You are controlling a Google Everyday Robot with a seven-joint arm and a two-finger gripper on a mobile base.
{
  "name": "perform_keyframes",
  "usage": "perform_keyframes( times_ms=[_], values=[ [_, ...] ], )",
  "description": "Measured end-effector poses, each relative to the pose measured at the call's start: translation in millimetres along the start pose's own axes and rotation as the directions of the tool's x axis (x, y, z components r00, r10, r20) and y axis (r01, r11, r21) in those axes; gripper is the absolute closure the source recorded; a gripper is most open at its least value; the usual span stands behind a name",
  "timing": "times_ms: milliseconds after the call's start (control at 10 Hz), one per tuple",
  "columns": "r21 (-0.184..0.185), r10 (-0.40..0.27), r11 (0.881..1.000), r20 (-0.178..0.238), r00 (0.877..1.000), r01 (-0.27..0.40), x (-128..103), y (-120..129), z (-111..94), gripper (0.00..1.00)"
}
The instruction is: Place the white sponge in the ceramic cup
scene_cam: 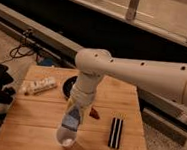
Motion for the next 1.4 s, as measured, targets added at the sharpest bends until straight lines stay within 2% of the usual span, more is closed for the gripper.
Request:
perform_keyframes(
  times_ms=[100, 300, 600, 800, 1000, 1200, 1400],
  values=[
    [-0.006, -0.012, 1.0, 0.0, 1.0, 0.012, -0.4, -0.8, 0.2, 0.84],
    [-0.012, -0.045, 0.999, -0.005, 0.999, 0.045, -11.1, -6.9, 13.0, 0.98],
    [-0.012, -0.091, 0.996, 0.01, 0.996, 0.091, -32.2, -12.4, 46.4, 1.0],
    [-0.009, -0.118, 0.993, 0.026, 0.993, 0.118, -37.7, -12.9, 57.9, 1.0],
    [-0.008, -0.135, 0.991, 0.042, 0.99, 0.136, -39.3, -14.3, 64.8, 0.86],
    [-0.015, -0.142, 0.99, 0.061, 0.988, 0.144, -39.8, -17.1, 73.4, 0.67],
    [-0.023, -0.143, 0.989, 0.076, 0.987, 0.145, -39.2, -19.1, 80.5, 0.67]
  ],
)
